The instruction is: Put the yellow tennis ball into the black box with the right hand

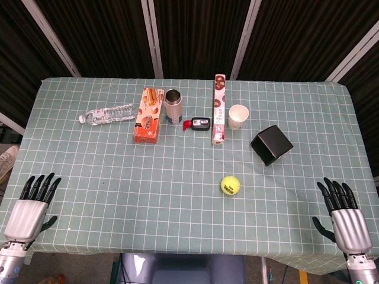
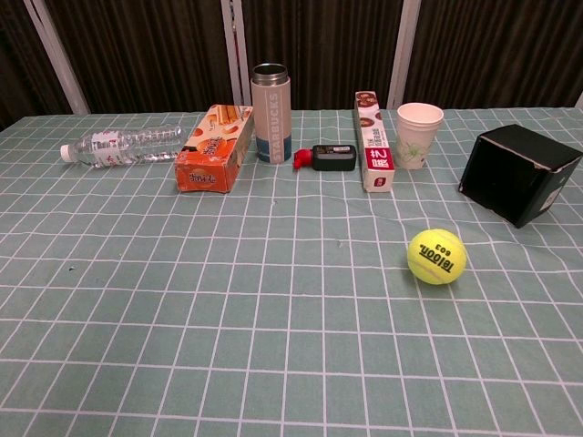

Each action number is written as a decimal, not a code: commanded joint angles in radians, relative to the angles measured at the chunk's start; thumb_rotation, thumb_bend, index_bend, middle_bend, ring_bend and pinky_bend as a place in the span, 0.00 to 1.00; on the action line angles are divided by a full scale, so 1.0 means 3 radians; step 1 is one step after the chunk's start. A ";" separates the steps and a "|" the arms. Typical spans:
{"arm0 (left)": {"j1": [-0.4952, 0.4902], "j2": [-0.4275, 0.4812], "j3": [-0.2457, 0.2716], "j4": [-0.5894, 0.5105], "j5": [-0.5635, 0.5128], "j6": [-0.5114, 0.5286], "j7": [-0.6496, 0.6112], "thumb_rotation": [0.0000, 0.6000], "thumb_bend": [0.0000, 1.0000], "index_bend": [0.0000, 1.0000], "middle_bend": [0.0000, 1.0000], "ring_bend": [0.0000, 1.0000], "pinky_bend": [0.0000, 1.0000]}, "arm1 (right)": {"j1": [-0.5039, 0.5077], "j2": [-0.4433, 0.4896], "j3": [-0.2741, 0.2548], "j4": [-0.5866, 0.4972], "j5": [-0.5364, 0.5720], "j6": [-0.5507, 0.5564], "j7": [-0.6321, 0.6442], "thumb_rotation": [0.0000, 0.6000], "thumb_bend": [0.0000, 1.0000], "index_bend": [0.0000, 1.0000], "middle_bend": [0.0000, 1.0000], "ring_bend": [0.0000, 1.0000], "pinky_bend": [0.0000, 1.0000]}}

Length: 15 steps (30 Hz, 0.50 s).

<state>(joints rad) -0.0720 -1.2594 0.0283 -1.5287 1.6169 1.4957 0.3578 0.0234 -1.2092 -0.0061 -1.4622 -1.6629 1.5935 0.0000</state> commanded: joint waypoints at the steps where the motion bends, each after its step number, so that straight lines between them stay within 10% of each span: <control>1: 0.0001 0.0002 0.0001 -0.0002 -0.0006 -0.0001 -0.0006 1.00 0.12 0.00 0.00 0.00 0.00 | 0.0003 -0.0005 0.0001 0.0006 0.0008 -0.0011 -0.0002 1.00 0.32 0.00 0.00 0.00 0.00; 10: -0.0018 -0.0014 0.0003 -0.0013 -0.0008 -0.0035 0.0043 1.00 0.12 0.00 0.00 0.00 0.00 | 0.0007 -0.0038 -0.0016 -0.0051 -0.0016 -0.0016 0.0064 1.00 0.32 0.01 0.00 0.00 0.06; 15: -0.0016 -0.0006 0.0020 -0.0019 0.0012 -0.0031 0.0033 1.00 0.12 0.00 0.00 0.00 0.00 | 0.0049 -0.0179 -0.0093 -0.0186 -0.0084 -0.0101 0.0418 1.00 0.44 0.22 0.16 0.31 0.58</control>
<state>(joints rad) -0.0765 -1.2617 0.0334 -1.5339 1.6199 1.4871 0.3678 0.0313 -1.2409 -0.0213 -1.4945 -1.6789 1.5785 0.0836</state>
